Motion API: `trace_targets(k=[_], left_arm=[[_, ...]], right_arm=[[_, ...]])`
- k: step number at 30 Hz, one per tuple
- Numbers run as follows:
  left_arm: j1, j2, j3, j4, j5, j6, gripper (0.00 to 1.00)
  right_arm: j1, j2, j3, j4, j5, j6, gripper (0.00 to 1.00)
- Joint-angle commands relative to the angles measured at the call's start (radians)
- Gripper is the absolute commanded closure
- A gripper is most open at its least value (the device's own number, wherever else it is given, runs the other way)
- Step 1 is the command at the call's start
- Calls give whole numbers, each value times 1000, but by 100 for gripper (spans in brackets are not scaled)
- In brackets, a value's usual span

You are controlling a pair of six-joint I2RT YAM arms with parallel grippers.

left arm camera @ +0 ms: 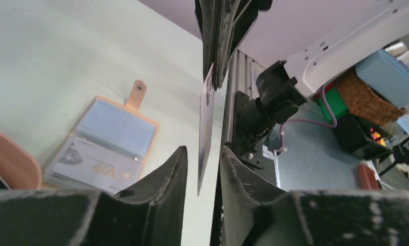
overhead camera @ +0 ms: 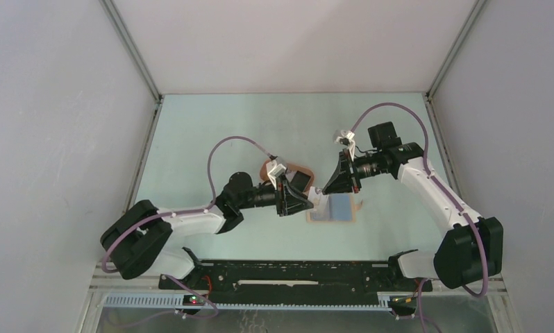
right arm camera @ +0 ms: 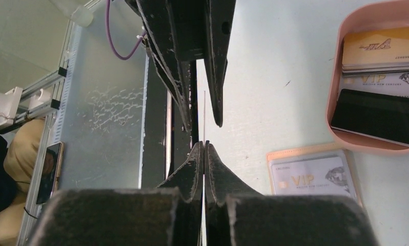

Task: Put the credit cards into the card holder
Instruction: Insert the credit card into the card holder.

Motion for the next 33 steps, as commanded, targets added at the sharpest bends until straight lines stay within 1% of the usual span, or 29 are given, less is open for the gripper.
trace_targets(k=[1,2,4,7,10,11,12,13,16,17,22,25,28,33], left_arm=[[15,-98,-18,20,-56,39,58],[15,-122,-37,15,-79,54,53],[14,-185,-70,-15,-126,98,47],[13,-273,-120,-57,-234,175,34],[9,-340,-171,-52,-352,234,21],[8,-353,-186,-36,-390,242,16],[9,-362,-204,-7,-421,240,5],[9,-362,-223,41,-443,227,1],[15,-312,-283,243,-544,120,0],[19,-285,-289,281,-531,115,0],[-3,-117,-255,299,-498,126,0],[-86,-27,-269,385,-592,165,2],[-163,76,-300,509,-720,145,6],[-247,155,-287,507,-894,100,13]], right_arm=[[-20,-7,36,-35,1,-27,100],[-40,-6,32,-30,-9,-8,100],[-86,-13,-4,18,-22,72,100],[-137,-36,-91,108,36,174,100],[-202,-34,-162,186,76,265,100],[-227,-26,-180,207,84,289,100],[-253,-11,-189,213,90,298,100],[-267,13,-192,208,94,301,100],[-332,89,-191,197,108,309,100],[-341,111,-188,195,121,312,100],[-358,227,-139,131,173,289,100],[-360,262,-139,135,186,295,100],[-360,287,-140,147,182,305,100],[-361,326,-139,157,184,310,100]])
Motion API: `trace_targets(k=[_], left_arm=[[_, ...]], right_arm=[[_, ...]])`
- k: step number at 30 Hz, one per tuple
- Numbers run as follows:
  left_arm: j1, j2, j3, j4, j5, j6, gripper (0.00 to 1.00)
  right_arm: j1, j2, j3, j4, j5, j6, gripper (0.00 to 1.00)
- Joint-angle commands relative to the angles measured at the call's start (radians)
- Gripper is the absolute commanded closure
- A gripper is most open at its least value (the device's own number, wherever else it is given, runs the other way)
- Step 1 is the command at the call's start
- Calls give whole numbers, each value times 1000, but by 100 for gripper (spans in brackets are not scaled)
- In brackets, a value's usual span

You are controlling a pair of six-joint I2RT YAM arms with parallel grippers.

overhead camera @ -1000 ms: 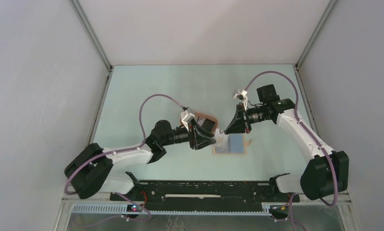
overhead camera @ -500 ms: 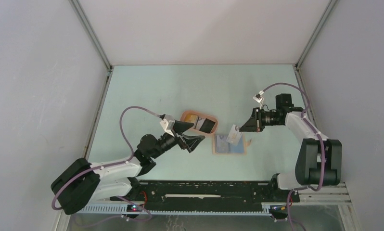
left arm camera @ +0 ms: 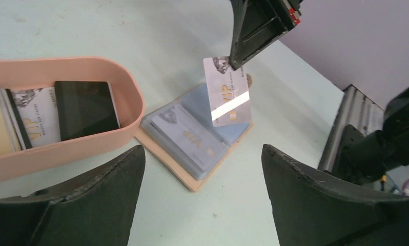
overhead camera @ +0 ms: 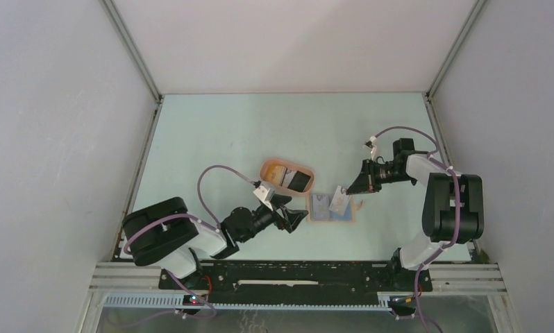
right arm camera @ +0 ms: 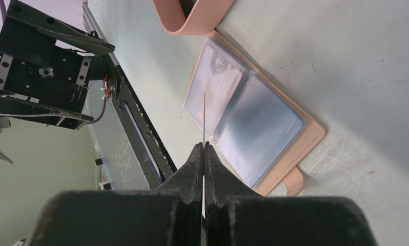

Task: Put the credit cards into the card holder
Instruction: Insert the credit card into the card holder.

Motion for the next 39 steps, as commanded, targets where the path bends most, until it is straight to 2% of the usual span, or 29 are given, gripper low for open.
trace_targets(k=[1,5,12,20,39], left_arm=[[-54,40,-7,93,-241,-49,13],[-92,98,-11,94,-344,-127,20],[-129,199,28,94,-412,-156,20],[-136,278,70,84,-405,-190,20],[-139,323,134,2,-376,-219,24]], right_arm=[[-5,29,32,9,0,20,100],[-5,46,37,21,22,39,100],[-5,71,37,38,40,64,100],[-5,101,38,42,25,73,100],[33,130,53,44,92,95,100]])
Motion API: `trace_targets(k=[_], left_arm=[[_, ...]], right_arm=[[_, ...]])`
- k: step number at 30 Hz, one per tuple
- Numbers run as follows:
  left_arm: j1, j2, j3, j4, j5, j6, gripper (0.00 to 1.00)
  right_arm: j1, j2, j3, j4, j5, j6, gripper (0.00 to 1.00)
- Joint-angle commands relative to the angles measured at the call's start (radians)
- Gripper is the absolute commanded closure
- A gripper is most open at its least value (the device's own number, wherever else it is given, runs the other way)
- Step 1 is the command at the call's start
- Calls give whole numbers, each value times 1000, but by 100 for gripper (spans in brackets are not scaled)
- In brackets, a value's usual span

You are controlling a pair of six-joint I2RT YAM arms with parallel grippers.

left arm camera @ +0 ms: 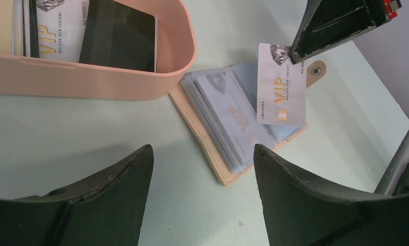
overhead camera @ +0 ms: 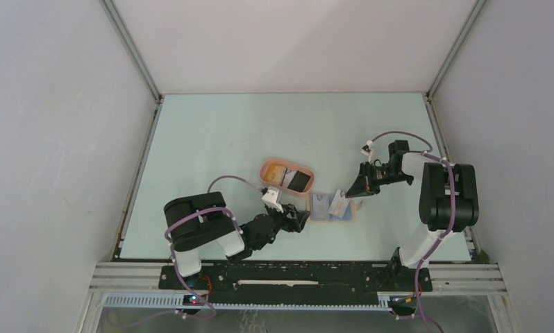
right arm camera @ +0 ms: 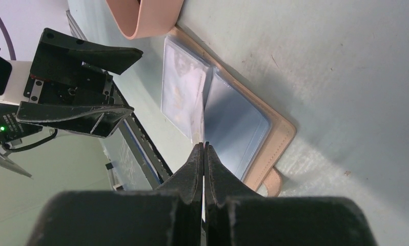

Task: Put the credit cards into the card holder
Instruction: Insert the credit card into the card holder.

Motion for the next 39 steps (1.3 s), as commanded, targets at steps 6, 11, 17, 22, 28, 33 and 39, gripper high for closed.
trace_targets(k=[6,11,17,22,28,33,39], left_arm=[[-6,12,60,-37,6,-4,29],[-6,13,70,-54,10,0,32],[-6,16,74,-57,17,4,34],[-6,16,76,-56,25,8,34],[-6,14,74,-55,26,9,35],[-6,17,74,-53,29,12,35],[-6,19,78,-51,38,15,35]], right_arm=[[46,49,59,-7,20,12,100],[63,55,69,-18,33,3,100],[96,73,98,-58,53,-31,100],[128,125,141,-114,49,-61,100],[143,159,162,-135,63,-65,100],[142,162,166,-125,120,-11,100],[169,159,175,-117,181,36,100]])
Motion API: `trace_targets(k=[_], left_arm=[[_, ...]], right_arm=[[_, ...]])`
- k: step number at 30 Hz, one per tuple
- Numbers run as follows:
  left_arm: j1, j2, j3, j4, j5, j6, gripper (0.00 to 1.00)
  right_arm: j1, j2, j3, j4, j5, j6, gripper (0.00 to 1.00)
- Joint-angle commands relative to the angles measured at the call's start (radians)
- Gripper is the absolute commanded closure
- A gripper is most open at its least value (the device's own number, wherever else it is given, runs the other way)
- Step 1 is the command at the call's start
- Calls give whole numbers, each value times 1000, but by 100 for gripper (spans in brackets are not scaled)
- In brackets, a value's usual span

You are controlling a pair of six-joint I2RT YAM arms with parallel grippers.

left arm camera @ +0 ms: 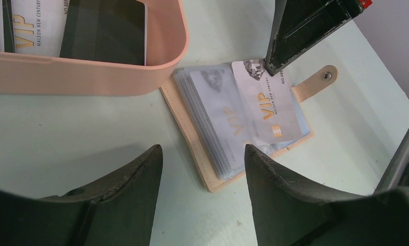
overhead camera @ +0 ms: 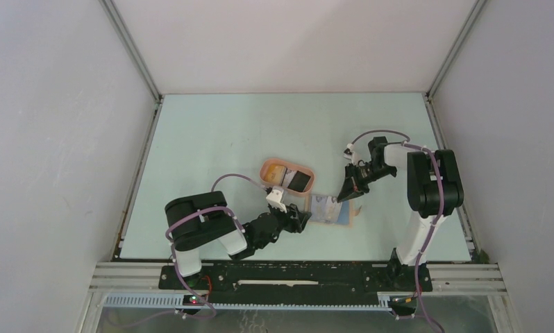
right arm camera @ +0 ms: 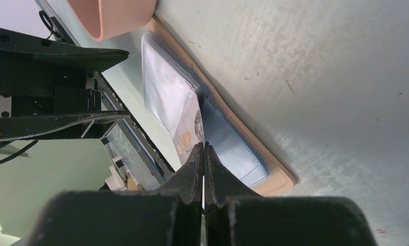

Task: Put the credit cards into the card holder
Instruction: Insert the credit card into the card holder.

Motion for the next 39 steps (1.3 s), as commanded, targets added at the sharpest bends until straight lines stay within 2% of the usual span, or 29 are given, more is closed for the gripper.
trace_targets(k=[1,14,23,34,39], left_arm=[[-6,10,37,16,6,13,35],[-6,11,33,33,7,16,35],[-6,13,28,42,7,18,36],[-6,19,33,48,15,20,37],[-6,20,36,49,18,22,37]], right_arm=[[30,2,33,9,96,41,100],[73,5,51,16,179,107,100],[102,10,67,9,213,107,97],[132,46,103,-9,204,100,94],[133,71,106,-2,133,108,94]])
